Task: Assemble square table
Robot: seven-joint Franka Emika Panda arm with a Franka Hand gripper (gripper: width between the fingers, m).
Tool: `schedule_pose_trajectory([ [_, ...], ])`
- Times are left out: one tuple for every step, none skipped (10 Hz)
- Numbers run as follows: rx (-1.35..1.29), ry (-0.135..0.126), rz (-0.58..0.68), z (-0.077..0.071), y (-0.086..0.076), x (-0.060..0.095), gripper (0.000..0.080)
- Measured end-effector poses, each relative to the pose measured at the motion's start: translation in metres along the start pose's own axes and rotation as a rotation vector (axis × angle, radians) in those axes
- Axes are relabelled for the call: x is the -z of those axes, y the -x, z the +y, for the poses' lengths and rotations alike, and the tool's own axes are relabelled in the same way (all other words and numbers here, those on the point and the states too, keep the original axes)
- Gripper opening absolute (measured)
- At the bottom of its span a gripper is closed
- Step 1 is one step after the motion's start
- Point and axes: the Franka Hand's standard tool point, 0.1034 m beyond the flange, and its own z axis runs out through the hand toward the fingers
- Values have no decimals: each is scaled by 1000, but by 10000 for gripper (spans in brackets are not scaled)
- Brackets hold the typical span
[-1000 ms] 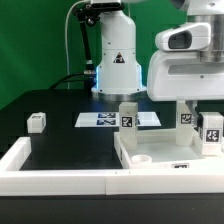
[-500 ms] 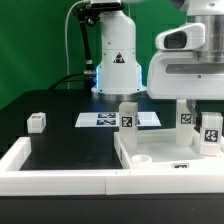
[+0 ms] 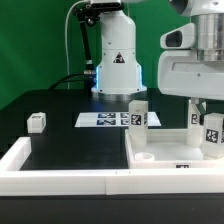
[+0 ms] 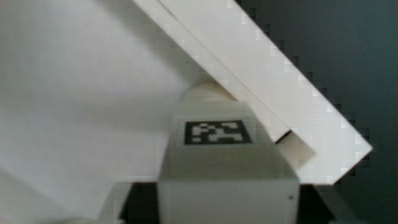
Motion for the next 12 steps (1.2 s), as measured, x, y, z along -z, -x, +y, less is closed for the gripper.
schedule_pose_trajectory([
  [-100, -1, -2, 0, 0, 0, 291],
  [-185, 0, -2, 0, 0, 0, 291],
  [-263, -1, -3, 0, 0, 0, 292],
  [-348, -2, -6, 0, 0, 0, 292],
  [-421, -3, -8, 1, -1, -1, 292],
  [-484, -5, -13, 1, -1, -1, 292],
  [-506, -6, -14, 1, -1, -1, 292],
  [-528, -6, -15, 1, -1, -1, 292],
  [-521, -5, -15, 1, -1, -1, 292],
  [-511, -5, -15, 1, -1, -1, 487],
  [-447, -6, -15, 1, -1, -1, 603],
  [-395, -7, -14, 1, -2, -1, 603],
])
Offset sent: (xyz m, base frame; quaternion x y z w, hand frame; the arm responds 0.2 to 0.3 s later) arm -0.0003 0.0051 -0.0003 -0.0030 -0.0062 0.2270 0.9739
